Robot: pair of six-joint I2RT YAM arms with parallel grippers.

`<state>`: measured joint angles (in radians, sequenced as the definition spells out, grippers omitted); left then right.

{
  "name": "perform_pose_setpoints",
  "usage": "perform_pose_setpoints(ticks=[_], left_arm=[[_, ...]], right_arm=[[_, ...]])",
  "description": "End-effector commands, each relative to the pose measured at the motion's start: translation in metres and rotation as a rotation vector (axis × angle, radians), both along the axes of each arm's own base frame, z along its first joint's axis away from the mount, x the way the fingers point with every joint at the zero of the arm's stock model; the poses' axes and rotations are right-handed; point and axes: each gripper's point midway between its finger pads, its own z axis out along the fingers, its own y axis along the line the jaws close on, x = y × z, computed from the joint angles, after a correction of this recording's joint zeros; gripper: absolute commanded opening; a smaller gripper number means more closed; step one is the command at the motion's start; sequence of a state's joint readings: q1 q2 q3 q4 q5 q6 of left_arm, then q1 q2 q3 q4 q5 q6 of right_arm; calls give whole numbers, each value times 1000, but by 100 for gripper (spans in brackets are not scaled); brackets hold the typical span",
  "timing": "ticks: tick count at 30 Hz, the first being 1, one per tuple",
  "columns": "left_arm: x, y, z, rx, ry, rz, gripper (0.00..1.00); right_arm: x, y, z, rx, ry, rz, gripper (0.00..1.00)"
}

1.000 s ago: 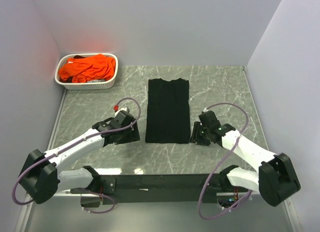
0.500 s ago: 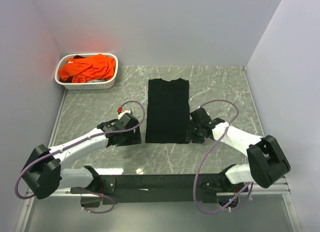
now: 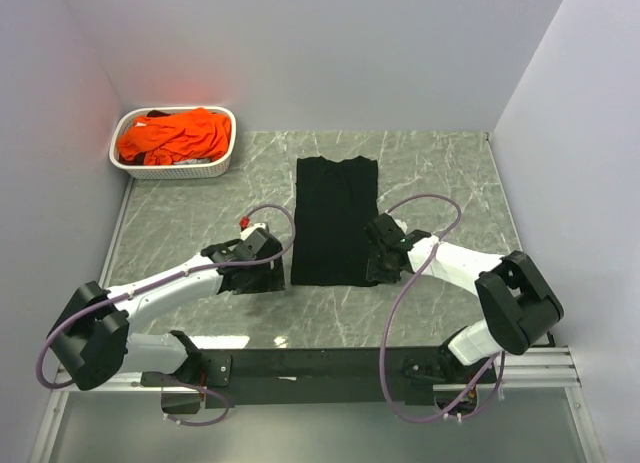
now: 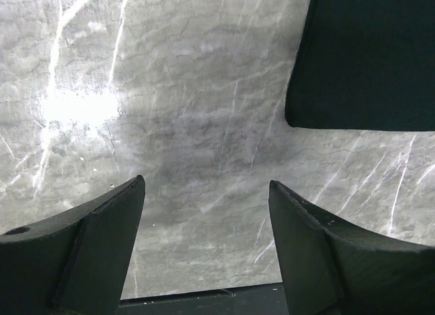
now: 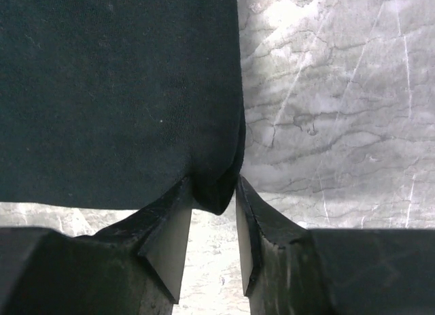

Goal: Fold and stack the t-shirts
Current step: Fold the tshirt

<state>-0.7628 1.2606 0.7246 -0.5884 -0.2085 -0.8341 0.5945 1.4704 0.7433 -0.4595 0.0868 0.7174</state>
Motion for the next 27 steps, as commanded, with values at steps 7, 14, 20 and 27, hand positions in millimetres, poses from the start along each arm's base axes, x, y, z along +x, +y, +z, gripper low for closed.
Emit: perform_pose_setpoints(ticks=[7, 14, 20, 27], left_arm=[[13, -15, 12, -38, -33, 18, 78], [19, -39, 9, -117, 2, 32, 77], [33, -57, 9, -137, 12, 45, 70], [45, -65, -6, -71, 50, 62, 52]], right_arm=[[-22, -22, -27, -104, 84, -25, 18], [-27, -22, -26, -84, 75, -14, 0], [-25, -20, -21, -66, 49, 15, 0], [-28, -15, -23, -35, 47, 39, 0]])
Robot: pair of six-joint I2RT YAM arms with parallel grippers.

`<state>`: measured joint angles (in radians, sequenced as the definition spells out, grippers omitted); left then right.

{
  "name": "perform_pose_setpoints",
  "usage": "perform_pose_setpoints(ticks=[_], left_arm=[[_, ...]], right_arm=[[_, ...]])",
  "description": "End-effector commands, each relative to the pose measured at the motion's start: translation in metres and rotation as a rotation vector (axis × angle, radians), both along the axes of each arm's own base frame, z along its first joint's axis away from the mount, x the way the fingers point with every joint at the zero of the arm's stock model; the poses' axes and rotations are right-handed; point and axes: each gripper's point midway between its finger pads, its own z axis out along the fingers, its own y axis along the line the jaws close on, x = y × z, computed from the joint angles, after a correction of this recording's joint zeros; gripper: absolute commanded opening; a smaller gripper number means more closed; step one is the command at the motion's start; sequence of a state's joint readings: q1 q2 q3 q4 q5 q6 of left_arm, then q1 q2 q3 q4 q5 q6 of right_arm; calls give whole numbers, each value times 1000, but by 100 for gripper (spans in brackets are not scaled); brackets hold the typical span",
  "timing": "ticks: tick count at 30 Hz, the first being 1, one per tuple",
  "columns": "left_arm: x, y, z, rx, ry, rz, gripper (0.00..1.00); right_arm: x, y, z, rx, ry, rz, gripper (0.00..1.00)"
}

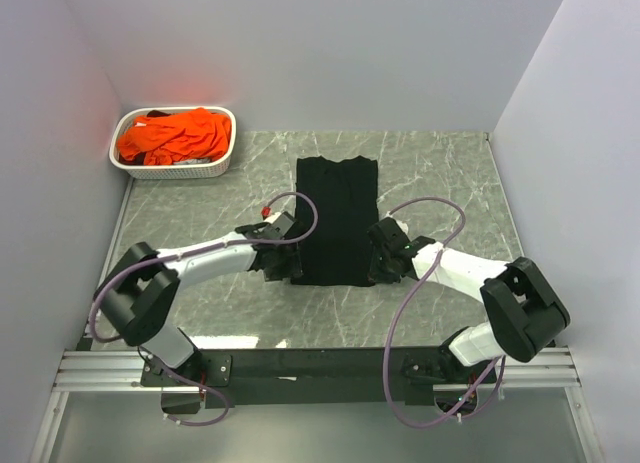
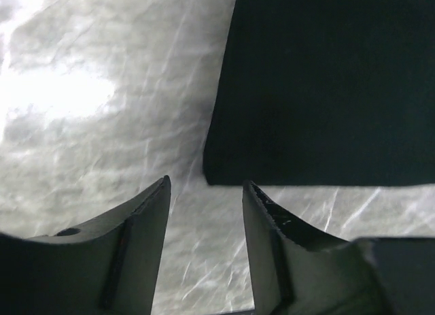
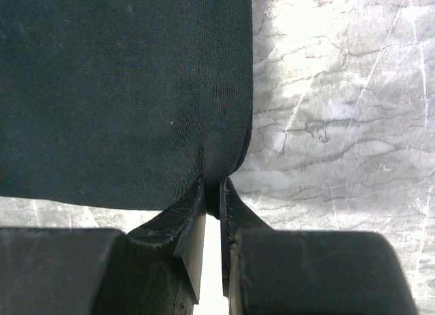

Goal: Fold and stack the t-shirts
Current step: Fold the tshirt

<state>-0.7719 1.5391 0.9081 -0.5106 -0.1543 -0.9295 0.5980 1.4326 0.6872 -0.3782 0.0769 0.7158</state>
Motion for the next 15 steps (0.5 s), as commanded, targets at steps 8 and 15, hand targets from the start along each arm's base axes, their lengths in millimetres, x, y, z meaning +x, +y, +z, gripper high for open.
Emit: perform_pose_setpoints(ticks=[8, 15], left_arm=[[4, -12, -23, 77, 53, -4, 47], [-8, -9, -45, 147, 122, -14, 37]], right_arm=[[-29, -18, -20, -61, 73, 42, 0], [-29, -18, -17, -56, 60, 43, 0]])
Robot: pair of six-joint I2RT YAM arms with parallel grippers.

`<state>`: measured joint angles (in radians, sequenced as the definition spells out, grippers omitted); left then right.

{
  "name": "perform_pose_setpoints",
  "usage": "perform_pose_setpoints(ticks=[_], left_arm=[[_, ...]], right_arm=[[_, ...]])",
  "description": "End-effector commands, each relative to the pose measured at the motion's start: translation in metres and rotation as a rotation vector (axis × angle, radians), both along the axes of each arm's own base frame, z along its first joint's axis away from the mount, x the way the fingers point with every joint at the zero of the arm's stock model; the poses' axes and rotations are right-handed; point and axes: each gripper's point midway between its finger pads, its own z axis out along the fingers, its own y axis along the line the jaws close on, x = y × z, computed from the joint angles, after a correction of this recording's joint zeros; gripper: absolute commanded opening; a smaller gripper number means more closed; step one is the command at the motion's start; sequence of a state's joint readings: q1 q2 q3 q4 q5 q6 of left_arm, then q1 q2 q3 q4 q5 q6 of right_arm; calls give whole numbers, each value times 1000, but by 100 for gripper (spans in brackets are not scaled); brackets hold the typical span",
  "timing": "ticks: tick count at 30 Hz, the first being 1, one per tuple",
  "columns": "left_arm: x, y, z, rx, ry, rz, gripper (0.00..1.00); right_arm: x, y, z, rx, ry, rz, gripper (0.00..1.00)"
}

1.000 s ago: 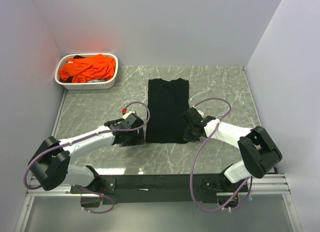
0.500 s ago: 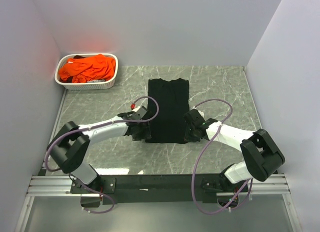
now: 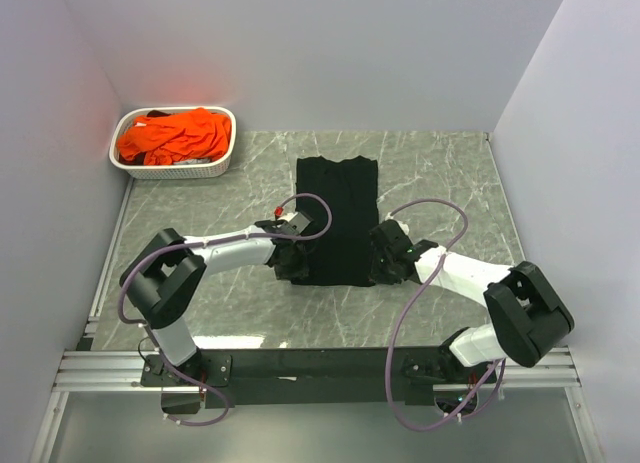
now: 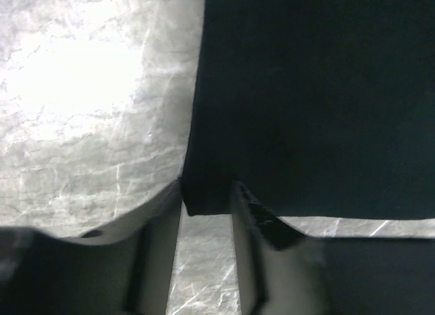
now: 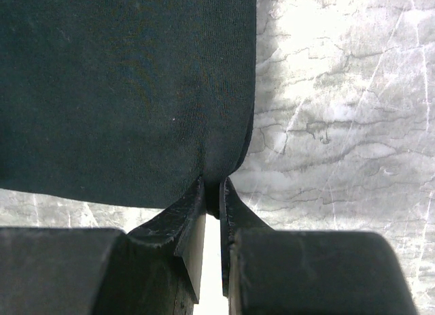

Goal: Fold and stack the t-shirts
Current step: Fold the tshirt

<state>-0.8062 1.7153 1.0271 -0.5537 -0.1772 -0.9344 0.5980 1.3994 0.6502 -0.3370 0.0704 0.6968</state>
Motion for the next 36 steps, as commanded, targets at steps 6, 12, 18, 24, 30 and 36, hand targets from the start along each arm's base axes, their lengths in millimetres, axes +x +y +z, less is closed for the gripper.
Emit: perform_pose_setpoints(ticks=[6, 12, 18, 24, 30, 36], left_arm=[[-30, 14, -37, 76, 116, 8, 26], [-61, 21, -32, 94, 169, -38, 1], [-144, 37, -11, 78, 296, -122, 1], [-192, 36, 40, -55, 319, -137, 1], [-169, 20, 87, -140, 231, -170, 1], [-115, 21, 111, -196, 137, -139, 1]], right_arm=[[-28, -18, -15, -68, 84, 28, 0], [-51, -7, -7, -25, 107, 87, 0], [-117, -4, 20, 34, 172, 165, 0], [-171, -17, 68, 161, 214, 208, 0], [-156, -30, 105, 92, 125, 204, 0], [-104, -21, 149, 17, -5, 183, 0]])
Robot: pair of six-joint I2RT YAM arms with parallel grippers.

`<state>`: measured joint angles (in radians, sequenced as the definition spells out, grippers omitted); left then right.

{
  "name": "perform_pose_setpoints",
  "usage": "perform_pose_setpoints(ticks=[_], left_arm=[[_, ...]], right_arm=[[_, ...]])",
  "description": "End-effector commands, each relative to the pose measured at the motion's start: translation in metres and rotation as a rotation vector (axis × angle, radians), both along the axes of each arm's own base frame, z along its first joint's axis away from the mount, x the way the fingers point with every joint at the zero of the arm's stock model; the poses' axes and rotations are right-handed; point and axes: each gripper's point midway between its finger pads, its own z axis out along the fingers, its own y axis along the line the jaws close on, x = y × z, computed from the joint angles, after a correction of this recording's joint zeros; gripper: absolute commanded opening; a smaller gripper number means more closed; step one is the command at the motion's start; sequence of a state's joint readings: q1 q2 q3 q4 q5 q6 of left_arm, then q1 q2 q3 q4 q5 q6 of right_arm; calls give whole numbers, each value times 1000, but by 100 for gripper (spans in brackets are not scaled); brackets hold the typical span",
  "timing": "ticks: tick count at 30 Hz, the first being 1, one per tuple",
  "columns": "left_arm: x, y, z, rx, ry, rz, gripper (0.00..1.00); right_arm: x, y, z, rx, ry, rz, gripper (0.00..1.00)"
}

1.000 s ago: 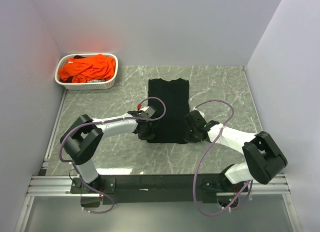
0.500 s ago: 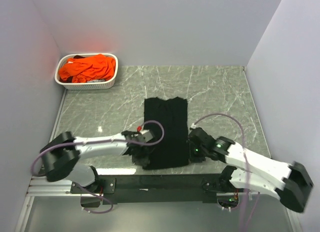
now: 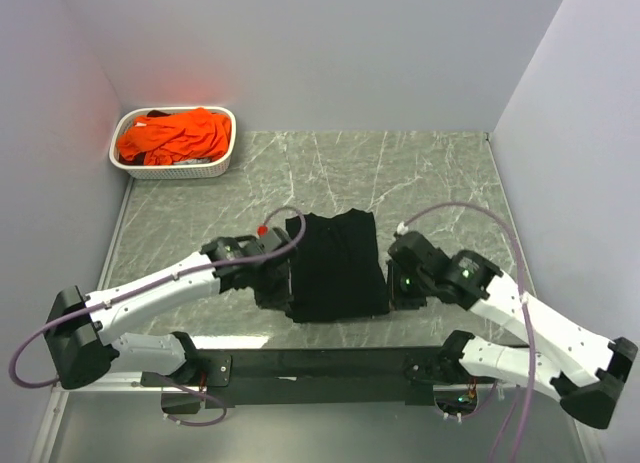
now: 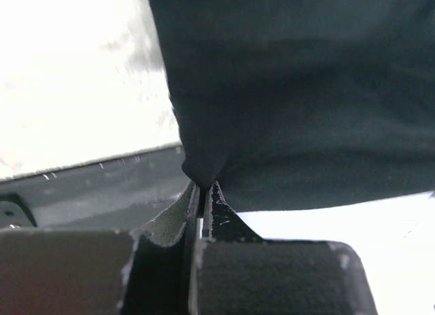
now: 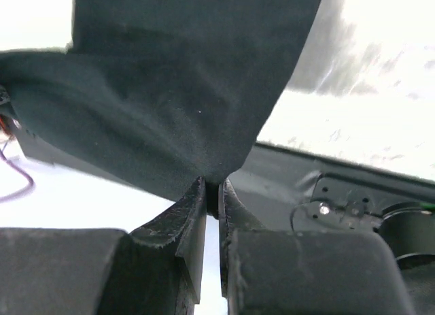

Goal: Fold and stack the t-shirts
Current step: Fold the tshirt

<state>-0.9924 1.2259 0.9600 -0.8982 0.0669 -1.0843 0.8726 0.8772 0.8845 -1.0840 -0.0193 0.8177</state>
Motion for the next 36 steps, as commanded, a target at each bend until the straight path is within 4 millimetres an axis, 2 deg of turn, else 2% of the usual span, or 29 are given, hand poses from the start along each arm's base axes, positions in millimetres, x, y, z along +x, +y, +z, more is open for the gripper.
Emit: perform_pose_setpoints(ticks=[1, 5, 9, 18, 21, 28, 30, 36], left_arm=[[26, 19, 12, 37, -47, 2, 1], [62, 25, 26, 14, -93, 35, 1], [81, 25, 31, -6, -114, 40, 1], [126, 31, 27, -2, -138, 92, 1], [138, 33, 25, 6, -142, 107, 1], [171, 43, 14, 52, -154, 147, 1], [183, 45, 16, 53, -168, 162, 1], [215, 52, 3, 78, -156, 191, 1]], right_arm=[[36, -12, 27, -81, -106, -30, 0], [67, -16, 49, -83, -163, -33, 0], [95, -23, 70, -81, -216, -48, 0], [143, -28, 75, -105, -240, -59, 0], [162, -20, 83, -75, -260, -53, 0], [202, -11, 76, -63, -249, -60, 0], [214, -8, 77, -49, -260, -61, 0], [254, 1, 55, -52, -227, -57, 0]])
